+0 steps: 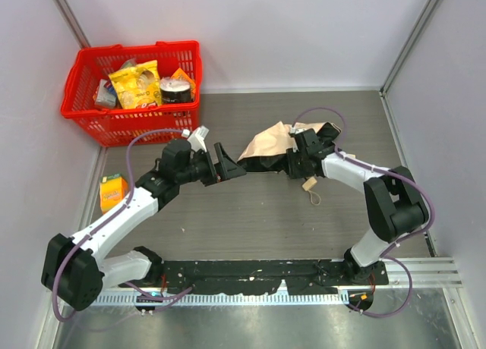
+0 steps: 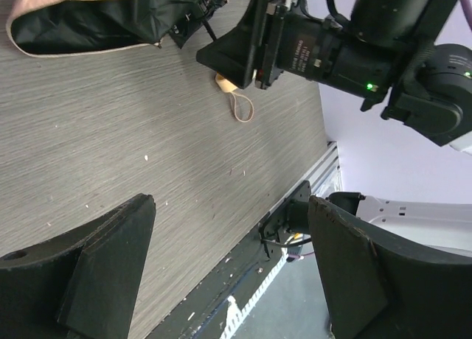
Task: Put away the umbrella
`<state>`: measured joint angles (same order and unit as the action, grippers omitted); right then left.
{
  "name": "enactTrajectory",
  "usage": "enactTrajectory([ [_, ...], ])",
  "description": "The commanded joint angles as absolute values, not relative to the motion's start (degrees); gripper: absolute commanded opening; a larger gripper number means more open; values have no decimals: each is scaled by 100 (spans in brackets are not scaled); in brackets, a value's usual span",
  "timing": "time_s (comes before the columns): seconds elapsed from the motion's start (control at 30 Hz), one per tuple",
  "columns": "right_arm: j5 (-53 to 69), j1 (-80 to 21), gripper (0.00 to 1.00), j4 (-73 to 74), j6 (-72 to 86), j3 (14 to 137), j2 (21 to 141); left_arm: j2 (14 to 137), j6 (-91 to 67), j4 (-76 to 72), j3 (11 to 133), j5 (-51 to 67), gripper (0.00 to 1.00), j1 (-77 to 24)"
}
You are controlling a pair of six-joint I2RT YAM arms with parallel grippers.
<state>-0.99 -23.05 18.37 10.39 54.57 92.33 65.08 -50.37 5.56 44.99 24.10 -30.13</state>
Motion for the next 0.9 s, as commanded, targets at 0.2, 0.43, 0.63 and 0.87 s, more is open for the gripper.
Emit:
enactTrajectory([
  [0.2,-773,-2408,46,1951,852,5958,8895,6319,-5054,396,4623,2593,88,-2962],
  [0.43,112,-1837,50,1794,782,6073,9465,6381,-5264,97,4509,2786,88,-2962],
  [0.63,493,-1846,44,1617,773,6196,10063,6196,-5195,237,4491,2725,88,-2936],
  [0.87,19,-2118,17,1293,642,5986,10205,6222,-5212,281,4553,2707,92,-2900],
])
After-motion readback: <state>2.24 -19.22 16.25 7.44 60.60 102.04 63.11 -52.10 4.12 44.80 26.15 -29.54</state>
